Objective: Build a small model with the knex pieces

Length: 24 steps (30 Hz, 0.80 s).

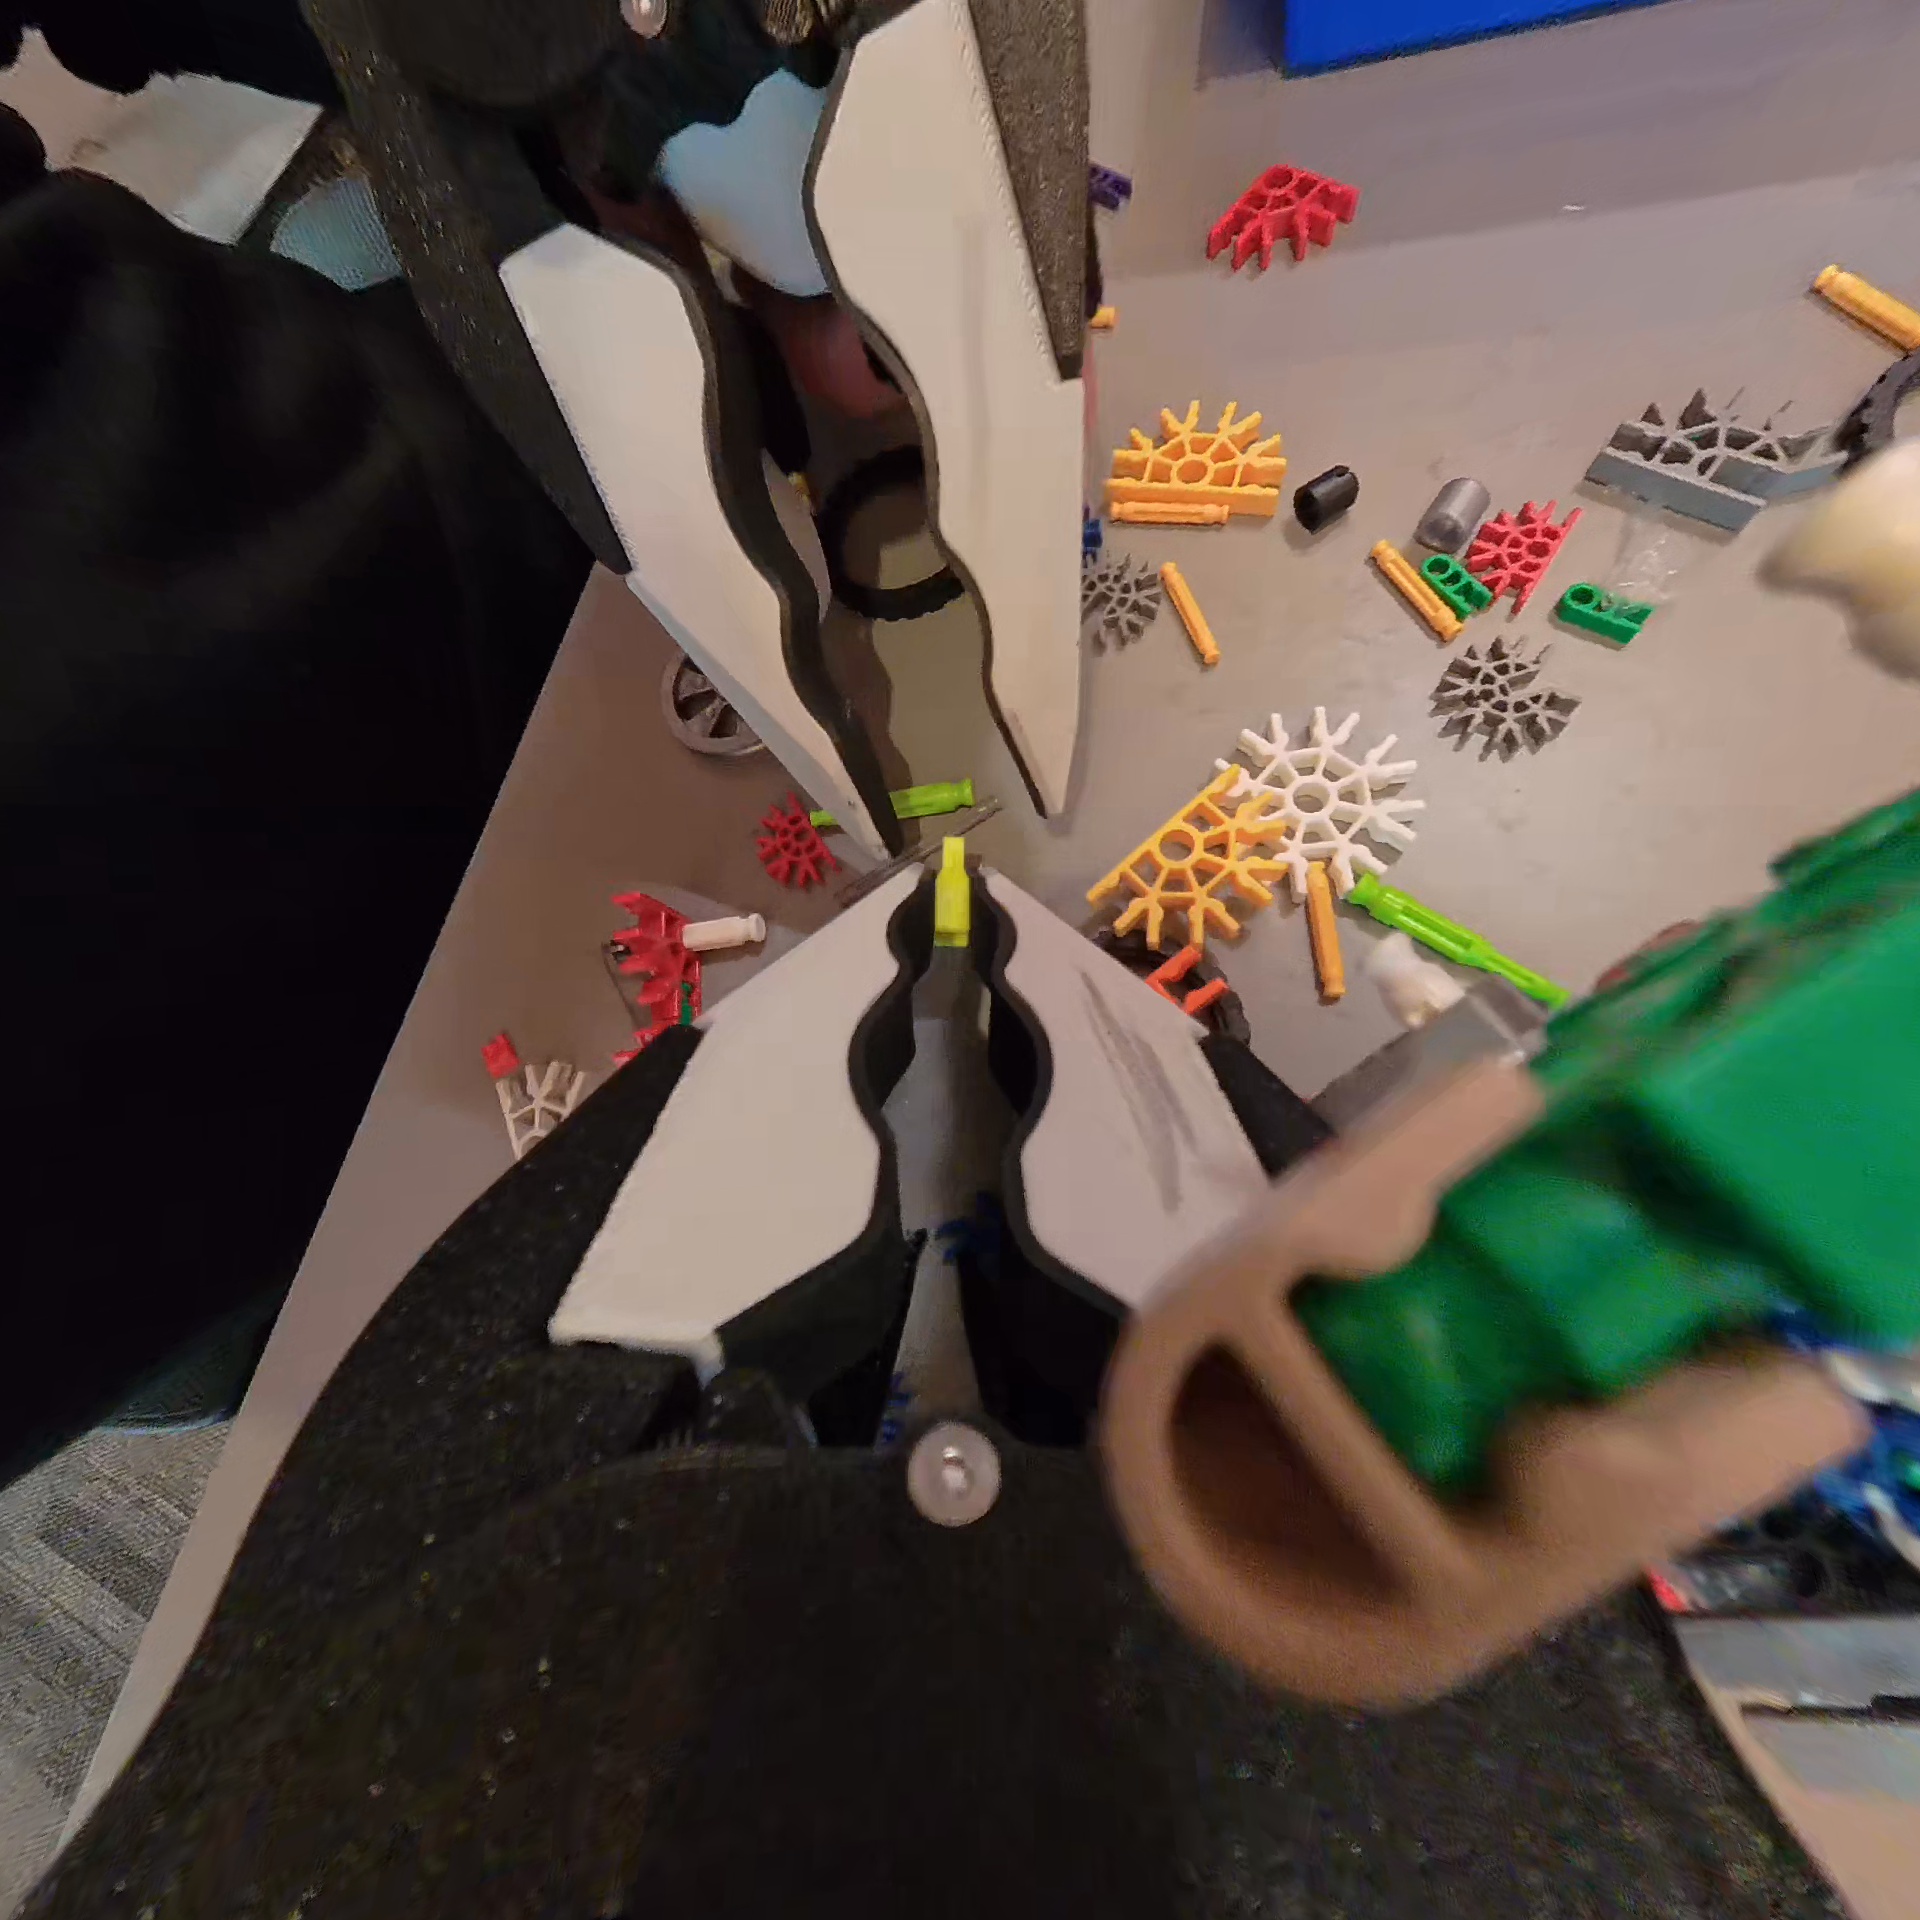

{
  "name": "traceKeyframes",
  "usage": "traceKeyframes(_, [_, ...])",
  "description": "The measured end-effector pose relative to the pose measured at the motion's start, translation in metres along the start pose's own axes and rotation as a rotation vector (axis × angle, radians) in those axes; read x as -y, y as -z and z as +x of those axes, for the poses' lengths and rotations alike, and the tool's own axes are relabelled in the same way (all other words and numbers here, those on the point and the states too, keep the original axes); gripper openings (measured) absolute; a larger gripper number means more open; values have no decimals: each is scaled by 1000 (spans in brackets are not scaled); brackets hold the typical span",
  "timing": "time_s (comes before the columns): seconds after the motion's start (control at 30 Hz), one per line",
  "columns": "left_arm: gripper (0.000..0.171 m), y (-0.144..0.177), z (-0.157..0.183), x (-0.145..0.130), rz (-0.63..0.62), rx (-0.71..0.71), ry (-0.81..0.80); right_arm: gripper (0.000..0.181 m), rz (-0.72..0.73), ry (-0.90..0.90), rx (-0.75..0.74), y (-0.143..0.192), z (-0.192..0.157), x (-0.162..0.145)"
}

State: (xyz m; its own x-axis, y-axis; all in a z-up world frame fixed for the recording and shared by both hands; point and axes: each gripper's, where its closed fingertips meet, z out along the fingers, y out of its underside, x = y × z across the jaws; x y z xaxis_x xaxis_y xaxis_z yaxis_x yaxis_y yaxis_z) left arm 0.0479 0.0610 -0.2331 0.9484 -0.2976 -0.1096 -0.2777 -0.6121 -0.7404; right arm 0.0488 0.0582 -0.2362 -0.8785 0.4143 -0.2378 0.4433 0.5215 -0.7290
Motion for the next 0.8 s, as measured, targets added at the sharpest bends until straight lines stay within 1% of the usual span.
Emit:
traceKeyframes(0.1, [26,-1,-1,-8,-26,20,-9,5,-22,20,-13,0,2,-4])
traceKeyframes(0.2, [26,3,-2,-8,-25,35,-13,5,-32,31,-10,1,0,-5])
traceKeyframes(0.4, [25,4,8,-17,-81,10,-39,5,-74,82,-42,-2,0,-11])
traceKeyframes(0.47, [25,2,10,-18,-89,19,-50,5,-100,116,-64,-5,0,-14])
traceKeyframes(0.7, [24,0,12,-20,-106,37,-36,6,-124,147,-85,-4,0,-16])
traceKeyframes(0.8, [24,1,9,-21,-118,60,-42,10,-135,151,-93,-1,2,-18])
